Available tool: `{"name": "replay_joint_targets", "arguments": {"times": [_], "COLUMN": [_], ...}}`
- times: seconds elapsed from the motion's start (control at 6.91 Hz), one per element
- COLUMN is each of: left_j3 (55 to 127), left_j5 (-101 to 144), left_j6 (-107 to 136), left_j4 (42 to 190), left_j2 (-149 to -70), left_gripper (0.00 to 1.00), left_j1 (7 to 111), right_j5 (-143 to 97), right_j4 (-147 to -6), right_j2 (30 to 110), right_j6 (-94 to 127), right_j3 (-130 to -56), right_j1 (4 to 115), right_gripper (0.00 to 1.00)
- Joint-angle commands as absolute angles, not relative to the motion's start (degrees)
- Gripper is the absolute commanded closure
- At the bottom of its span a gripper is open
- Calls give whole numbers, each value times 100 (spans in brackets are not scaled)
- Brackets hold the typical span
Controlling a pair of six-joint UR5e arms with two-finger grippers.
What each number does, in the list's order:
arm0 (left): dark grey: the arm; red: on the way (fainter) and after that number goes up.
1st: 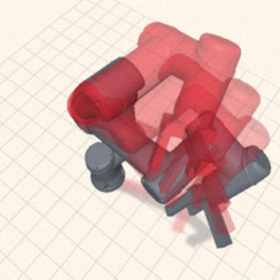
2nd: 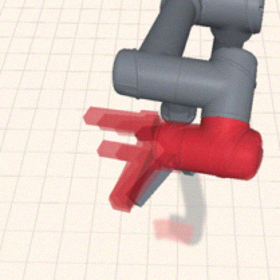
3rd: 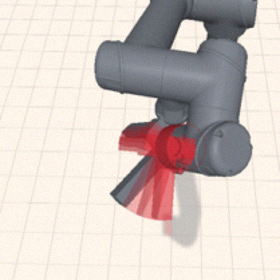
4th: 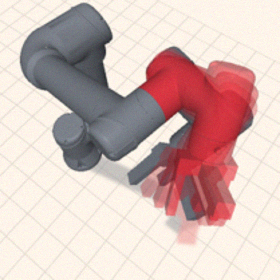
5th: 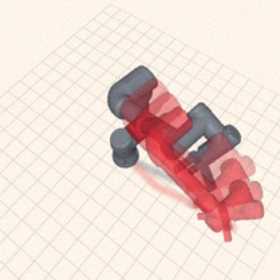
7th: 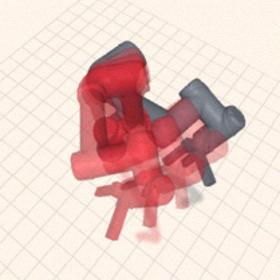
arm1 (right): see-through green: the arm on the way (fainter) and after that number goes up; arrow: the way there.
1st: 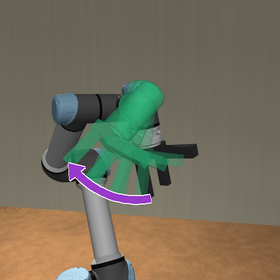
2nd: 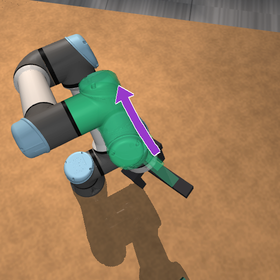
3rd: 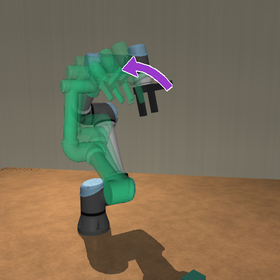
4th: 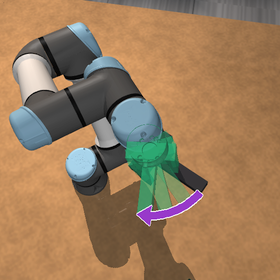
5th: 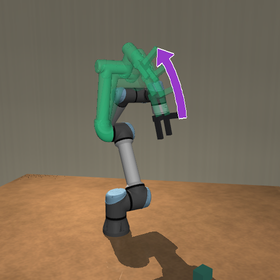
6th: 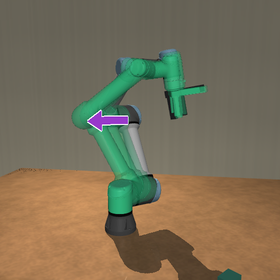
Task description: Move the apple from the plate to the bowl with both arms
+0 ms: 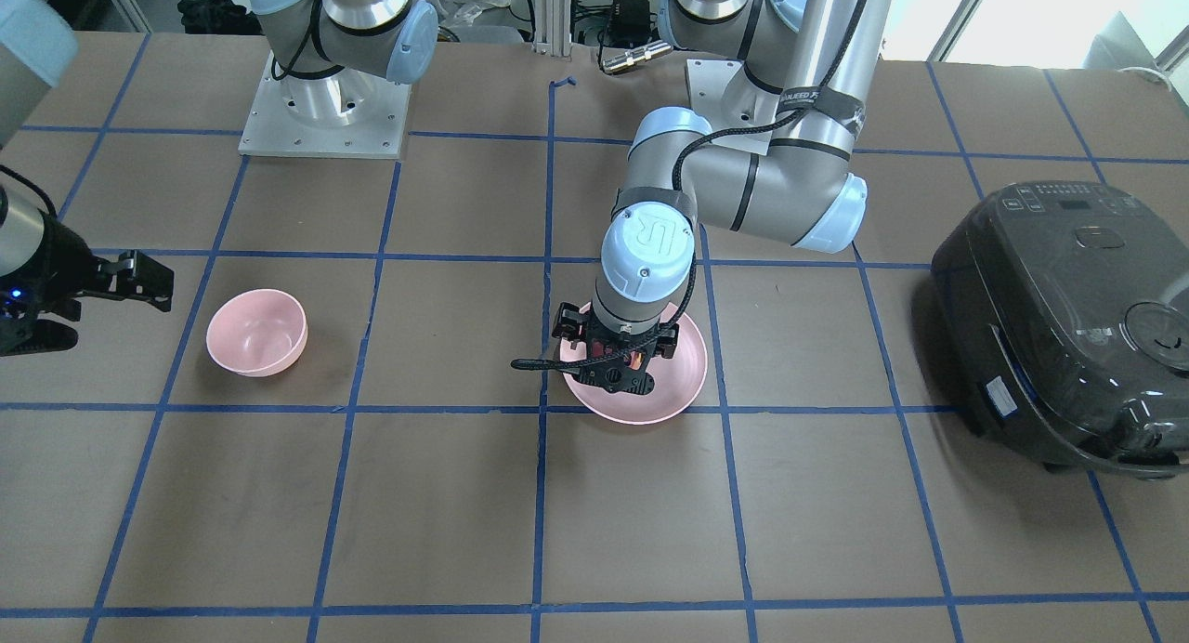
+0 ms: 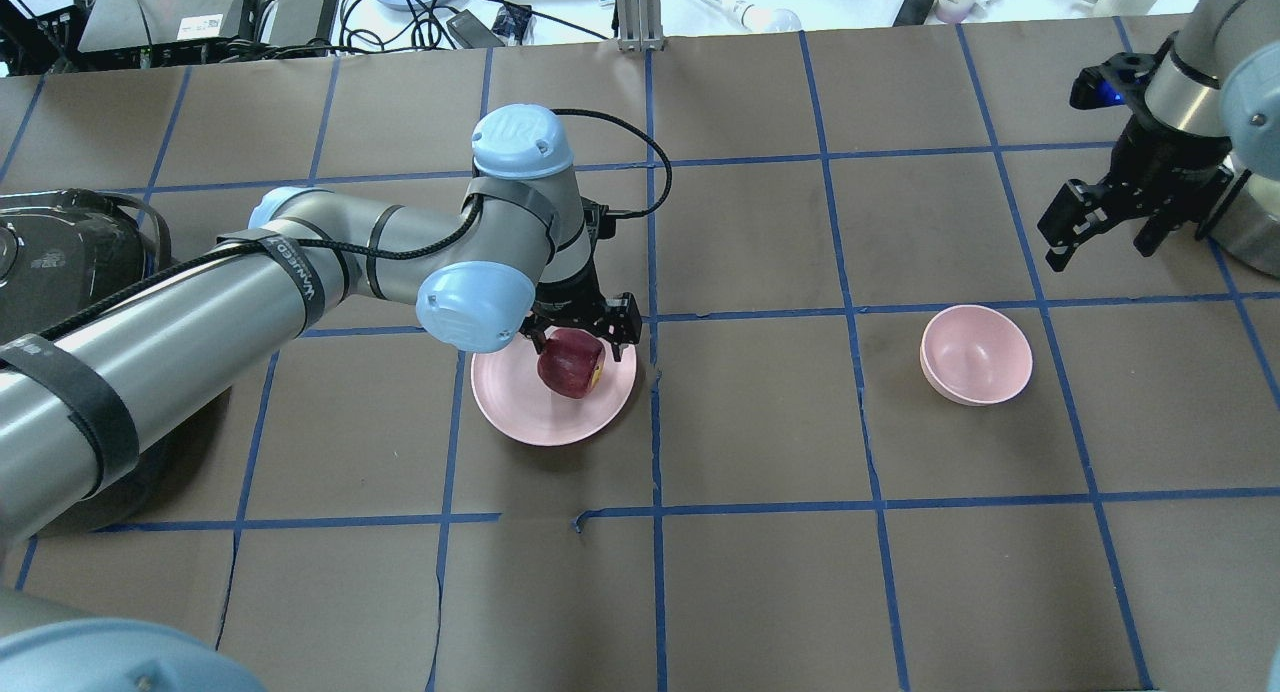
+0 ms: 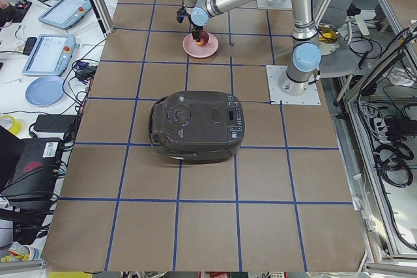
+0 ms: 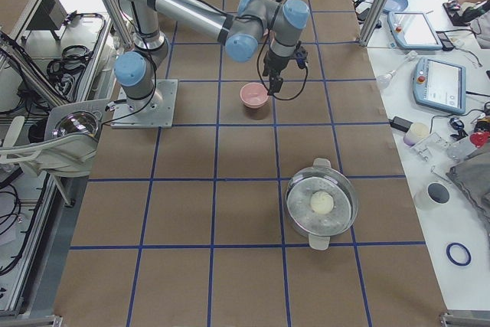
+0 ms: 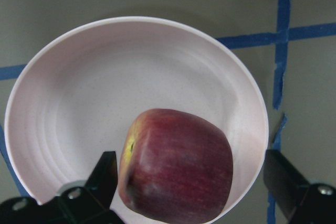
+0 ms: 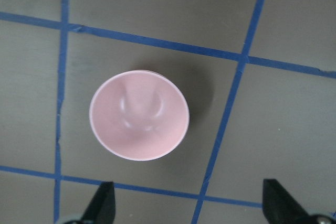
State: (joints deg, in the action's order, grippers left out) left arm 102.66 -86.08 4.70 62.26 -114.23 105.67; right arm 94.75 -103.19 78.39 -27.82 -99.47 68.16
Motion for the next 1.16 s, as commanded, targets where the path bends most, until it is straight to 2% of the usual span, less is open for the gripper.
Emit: {"name": "replay_joint_targets", "arguments": {"times": [0.0, 0.14, 0.29, 0.72, 1.01], "left_j3": [10397, 10371, 10336, 9890, 9590], "left_j5": [-9066, -9096, -9097, -9114, -8940], "left_j6": [256, 255, 290, 1119, 1991], "left_j4": [6126, 6126, 6091, 5994, 6169], "left_j2": [-11443, -11417, -11321, -11031, -10925], "left_gripper": [25, 63, 73, 74, 77], "left_j1": [10626, 10626, 10626, 10608, 10687], "right_j5": [9318, 9273, 8994, 8429, 8429], "right_j4": [-11604, -11706, -11707, -12039, -12076], "right_j2": [7673, 7673, 7664, 7489, 7427], "right_j6": [-2585, -2366, -2251, -2101, -2101], "right_j3": [-10684, -10931, -11038, -11521, -11557], "right_j1": [6653, 6662, 6662, 6662, 6662], "right_gripper": [0, 0, 0, 0, 0]}}
